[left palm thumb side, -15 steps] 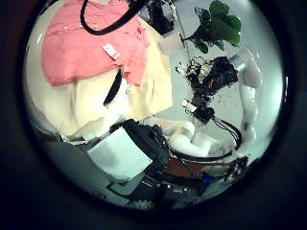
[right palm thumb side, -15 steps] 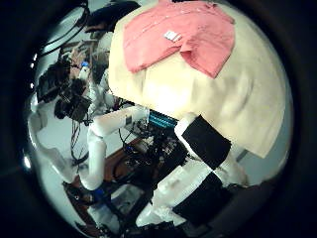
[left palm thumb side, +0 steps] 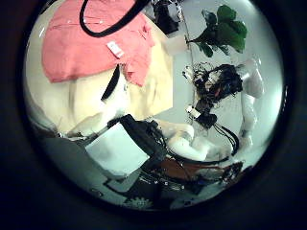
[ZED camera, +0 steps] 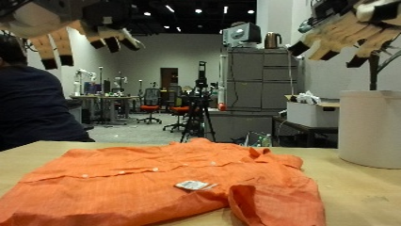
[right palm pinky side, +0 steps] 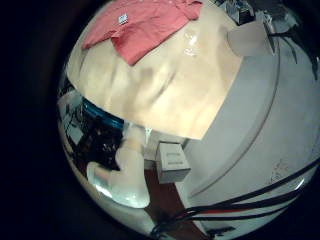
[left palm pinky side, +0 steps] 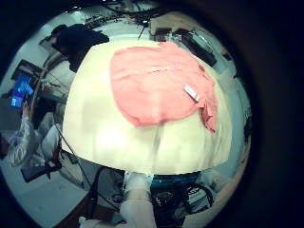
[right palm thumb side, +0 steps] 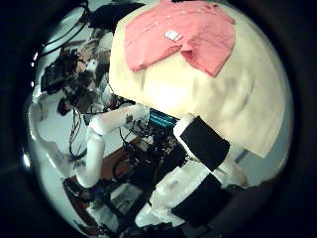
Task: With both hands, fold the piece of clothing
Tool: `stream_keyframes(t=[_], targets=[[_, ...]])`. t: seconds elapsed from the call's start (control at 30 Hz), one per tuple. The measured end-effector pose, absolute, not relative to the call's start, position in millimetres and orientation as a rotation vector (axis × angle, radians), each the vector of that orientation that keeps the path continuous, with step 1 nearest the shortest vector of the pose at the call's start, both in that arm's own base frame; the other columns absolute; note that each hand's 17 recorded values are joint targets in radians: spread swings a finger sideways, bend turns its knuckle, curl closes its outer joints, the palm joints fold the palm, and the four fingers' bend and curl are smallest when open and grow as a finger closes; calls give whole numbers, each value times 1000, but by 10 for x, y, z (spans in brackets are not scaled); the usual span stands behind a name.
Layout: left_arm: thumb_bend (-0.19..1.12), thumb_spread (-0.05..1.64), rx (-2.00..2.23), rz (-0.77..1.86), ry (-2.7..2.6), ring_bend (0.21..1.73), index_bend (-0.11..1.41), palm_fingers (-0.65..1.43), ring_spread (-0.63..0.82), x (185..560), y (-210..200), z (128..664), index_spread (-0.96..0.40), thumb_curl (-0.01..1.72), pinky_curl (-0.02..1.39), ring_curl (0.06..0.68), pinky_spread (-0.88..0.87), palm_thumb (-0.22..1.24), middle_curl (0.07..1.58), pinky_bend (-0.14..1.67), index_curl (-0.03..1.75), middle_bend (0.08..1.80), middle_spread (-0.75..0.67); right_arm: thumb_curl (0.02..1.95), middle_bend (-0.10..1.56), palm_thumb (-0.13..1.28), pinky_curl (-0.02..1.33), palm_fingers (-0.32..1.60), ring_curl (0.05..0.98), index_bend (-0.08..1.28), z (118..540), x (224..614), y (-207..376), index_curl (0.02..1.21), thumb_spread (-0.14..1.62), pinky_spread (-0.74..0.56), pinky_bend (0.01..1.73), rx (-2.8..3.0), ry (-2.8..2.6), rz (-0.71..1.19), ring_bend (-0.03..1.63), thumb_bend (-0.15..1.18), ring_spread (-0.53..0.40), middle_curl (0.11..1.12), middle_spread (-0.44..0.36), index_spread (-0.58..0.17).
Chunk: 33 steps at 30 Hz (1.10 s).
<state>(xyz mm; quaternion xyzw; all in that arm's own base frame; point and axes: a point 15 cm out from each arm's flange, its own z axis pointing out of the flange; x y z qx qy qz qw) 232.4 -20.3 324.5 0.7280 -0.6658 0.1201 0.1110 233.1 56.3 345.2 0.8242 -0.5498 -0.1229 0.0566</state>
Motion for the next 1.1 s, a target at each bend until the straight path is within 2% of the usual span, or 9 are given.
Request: stream_keyframes(t=[0.23,0.47,0.53,0.63,0.67,0.8,0.83,0.93,1.1], targets=[[-22,1069,2072,105,-2135,326,174,368,375,2453,-240,3012,-71,365,203,172,331,535,390,174,437,274,-71,221,192,588,260,245,222,194,3397,2353,532,368,1382,331,184,2473,-1677,-397,193,-9,223,326,81,-337],[-35,1079,1927,-156,-2250,421,107,202,426,2547,-207,2572,41,355,256,205,344,500,382,287,352,218,97,215,194,582,257,254,224,194,3387,2359,534,370,1387,325,182,2462,-1677,-405,196,-9,225,328,84,-341],[-41,1077,1913,-219,-2280,516,98,182,422,2577,-128,2469,62,344,265,223,347,461,354,308,321,160,129,215,193,582,257,255,224,193,3399,2359,549,369,1387,323,184,2467,-1669,-401,195,-9,226,328,83,-345],[-36,1070,1878,-308,-2314,559,103,206,428,2543,9,2234,102,330,264,233,338,424,384,286,286,278,52,214,194,582,257,259,226,190,3373,2354,578,367,1388,323,184,2465,-1652,-414,196,-8,225,329,82,-350],[-33,1070,1876,-312,-2322,577,126,186,415,2542,32,2193,110,326,275,240,320,416,366,311,284,232,185,214,194,582,256,263,228,191,3352,2355,584,367,1388,323,182,2459,-1647,-422,199,-8,226,329,82,-350],[-24,1067,1880,-269,-2366,492,166,270,276,2566,73,2008,68,320,272,218,230,410,411,297,292,364,-47,213,193,578,255,263,231,193,3246,2368,603,368,1389,323,182,2422,-1615,-473,197,-9,241,330,81,-354],[-24,1066,1875,-261,-2379,508,161,275,253,2568,80,1943,62,319,277,222,208,410,412,313,292,346,-11,214,193,577,255,263,232,192,3235,2362,612,368,1390,323,182,2414,-1602,-485,197,-9,246,330,81,-358],[-23,1063,1832,-284,-2386,496,130,300,226,2515,133,1778,50,317,276,215,175,415,466,293,275,505,-151,214,194,575,254,262,231,193,3233,2366,661,368,1391,323,183,2409,-1571,-499,194,-9,252,331,81,-362],[-23,1058,1789,-330,-2351,524,185,271,196,2442,194,1661,33,317,281,221,185,422,478,293,286,486,-142,211,198,557,254,262,229,190,3244,2296,649,366,1393,323,183,2388,-1552,-522,193,-12,234,336,65,-373]])
